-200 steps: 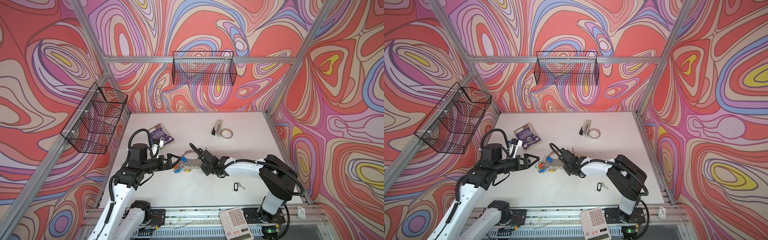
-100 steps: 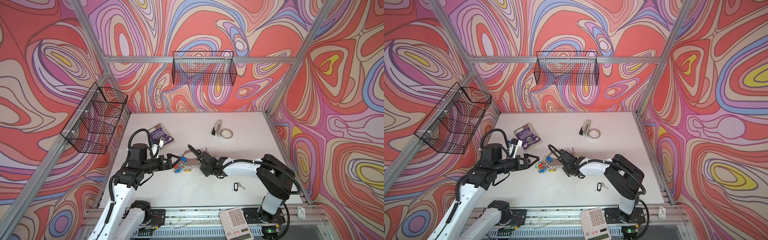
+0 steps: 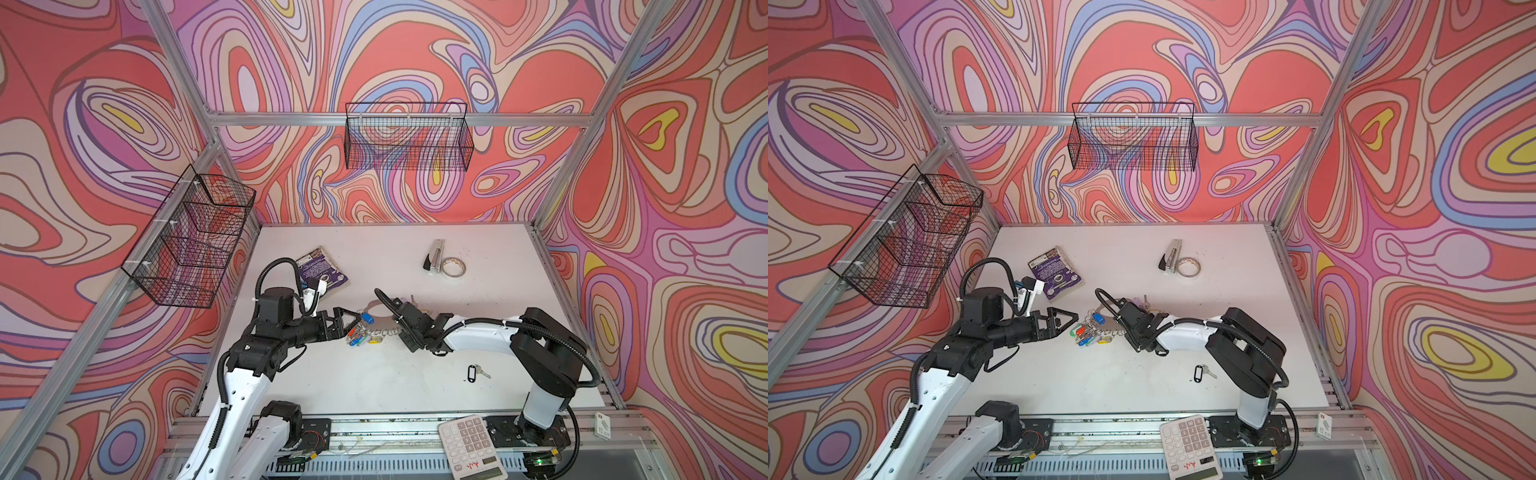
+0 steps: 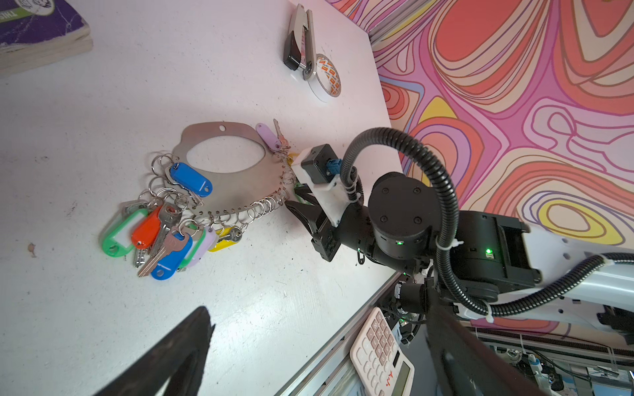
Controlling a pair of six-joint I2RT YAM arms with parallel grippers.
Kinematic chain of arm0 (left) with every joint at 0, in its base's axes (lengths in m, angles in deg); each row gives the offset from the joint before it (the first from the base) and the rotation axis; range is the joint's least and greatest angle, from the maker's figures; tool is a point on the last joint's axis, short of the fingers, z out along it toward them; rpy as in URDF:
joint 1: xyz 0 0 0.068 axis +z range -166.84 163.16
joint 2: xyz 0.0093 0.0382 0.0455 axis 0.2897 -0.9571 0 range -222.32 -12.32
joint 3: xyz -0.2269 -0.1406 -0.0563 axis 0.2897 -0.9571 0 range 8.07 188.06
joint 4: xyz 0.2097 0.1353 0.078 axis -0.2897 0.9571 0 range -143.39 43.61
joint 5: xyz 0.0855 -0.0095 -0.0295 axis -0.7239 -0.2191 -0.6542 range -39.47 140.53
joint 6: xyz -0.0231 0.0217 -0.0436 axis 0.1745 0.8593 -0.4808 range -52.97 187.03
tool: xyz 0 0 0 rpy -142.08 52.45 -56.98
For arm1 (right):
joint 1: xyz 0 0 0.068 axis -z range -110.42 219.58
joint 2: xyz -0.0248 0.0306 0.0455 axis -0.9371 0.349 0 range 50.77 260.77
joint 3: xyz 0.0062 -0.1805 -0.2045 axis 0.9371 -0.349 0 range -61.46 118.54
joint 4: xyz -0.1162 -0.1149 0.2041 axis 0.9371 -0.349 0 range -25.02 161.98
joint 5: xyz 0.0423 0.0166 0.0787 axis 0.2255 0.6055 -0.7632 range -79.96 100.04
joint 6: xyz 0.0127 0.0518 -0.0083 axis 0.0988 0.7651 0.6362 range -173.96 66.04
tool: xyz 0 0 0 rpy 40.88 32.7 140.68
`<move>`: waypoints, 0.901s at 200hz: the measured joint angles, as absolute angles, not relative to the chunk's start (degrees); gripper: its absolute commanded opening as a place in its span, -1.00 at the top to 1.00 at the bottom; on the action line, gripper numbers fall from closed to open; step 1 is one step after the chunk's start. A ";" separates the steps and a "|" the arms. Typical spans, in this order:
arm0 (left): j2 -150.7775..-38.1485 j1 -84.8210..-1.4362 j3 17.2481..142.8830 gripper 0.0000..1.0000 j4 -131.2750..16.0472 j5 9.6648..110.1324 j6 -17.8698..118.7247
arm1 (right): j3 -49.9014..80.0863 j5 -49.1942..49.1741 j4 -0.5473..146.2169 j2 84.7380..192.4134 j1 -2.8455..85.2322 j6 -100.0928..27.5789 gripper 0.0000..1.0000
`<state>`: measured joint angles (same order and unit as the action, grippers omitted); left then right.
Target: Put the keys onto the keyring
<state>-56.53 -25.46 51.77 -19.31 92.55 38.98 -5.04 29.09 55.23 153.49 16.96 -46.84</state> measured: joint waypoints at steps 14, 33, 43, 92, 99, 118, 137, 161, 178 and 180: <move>-56.53 -25.40 51.77 -1.00 -19.31 92.57 38.98 | -5.04 28.89 55.30 153.60 16.96 -46.91 0.41; -56.42 -25.40 51.77 -1.00 -19.31 92.57 38.98 | -4.80 29.11 55.27 153.99 16.93 -46.93 0.41; -56.24 -25.40 51.75 -1.00 -19.31 92.57 38.98 | -4.42 29.24 55.34 154.30 16.93 -46.95 0.42; -55.85 -25.40 51.62 -1.00 -19.31 92.57 38.98 | -4.23 30.38 55.73 154.56 16.93 -46.91 0.54; -55.85 -25.40 51.57 -1.00 -19.31 92.57 38.98 | -4.23 30.56 55.73 154.56 16.93 -46.89 0.56; -55.83 -25.40 51.53 -1.00 -19.31 92.57 38.98 | -4.23 31.19 55.78 154.56 16.93 -46.91 0.59; -55.74 -25.40 51.53 -1.00 -19.31 92.57 38.98 | -4.23 31.76 55.89 154.56 16.93 -46.91 0.63; -55.52 -25.40 51.53 -1.00 -19.31 92.57 38.98 | -4.21 31.98 56.06 154.56 16.93 -47.02 0.67; -55.45 -25.40 51.53 -1.00 -19.31 92.59 38.98 | -4.12 31.91 56.21 154.56 16.93 -47.08 0.67; -55.45 -25.40 51.53 -1.00 -19.31 92.59 38.98 | -4.12 31.91 56.26 154.56 16.93 -47.08 0.67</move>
<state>-55.45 -25.40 51.53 -19.31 92.59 38.98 -4.12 31.91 56.26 154.56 16.93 -47.08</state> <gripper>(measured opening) 0.998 0.165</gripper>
